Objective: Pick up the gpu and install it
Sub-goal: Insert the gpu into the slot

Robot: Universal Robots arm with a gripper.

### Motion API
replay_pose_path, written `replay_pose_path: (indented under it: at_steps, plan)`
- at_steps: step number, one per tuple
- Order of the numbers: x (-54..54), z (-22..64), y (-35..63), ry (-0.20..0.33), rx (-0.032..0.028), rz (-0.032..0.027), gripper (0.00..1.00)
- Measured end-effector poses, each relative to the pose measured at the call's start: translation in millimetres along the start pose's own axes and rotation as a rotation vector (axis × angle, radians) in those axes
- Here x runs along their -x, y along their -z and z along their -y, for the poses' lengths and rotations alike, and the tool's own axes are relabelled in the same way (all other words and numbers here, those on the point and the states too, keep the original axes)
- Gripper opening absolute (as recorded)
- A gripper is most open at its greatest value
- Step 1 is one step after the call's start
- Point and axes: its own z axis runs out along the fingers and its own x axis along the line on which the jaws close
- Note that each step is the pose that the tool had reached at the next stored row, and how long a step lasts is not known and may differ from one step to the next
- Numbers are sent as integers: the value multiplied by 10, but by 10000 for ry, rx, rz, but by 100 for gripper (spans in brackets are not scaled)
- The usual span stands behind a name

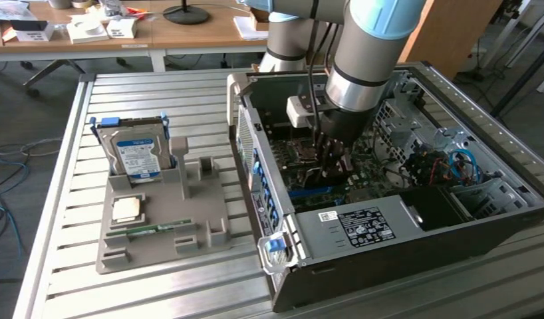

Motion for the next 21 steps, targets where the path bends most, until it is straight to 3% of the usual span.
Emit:
replay_pose_path:
  at_steps: [21]
  plan:
    - [-1,0,-46,0,0,0,26]
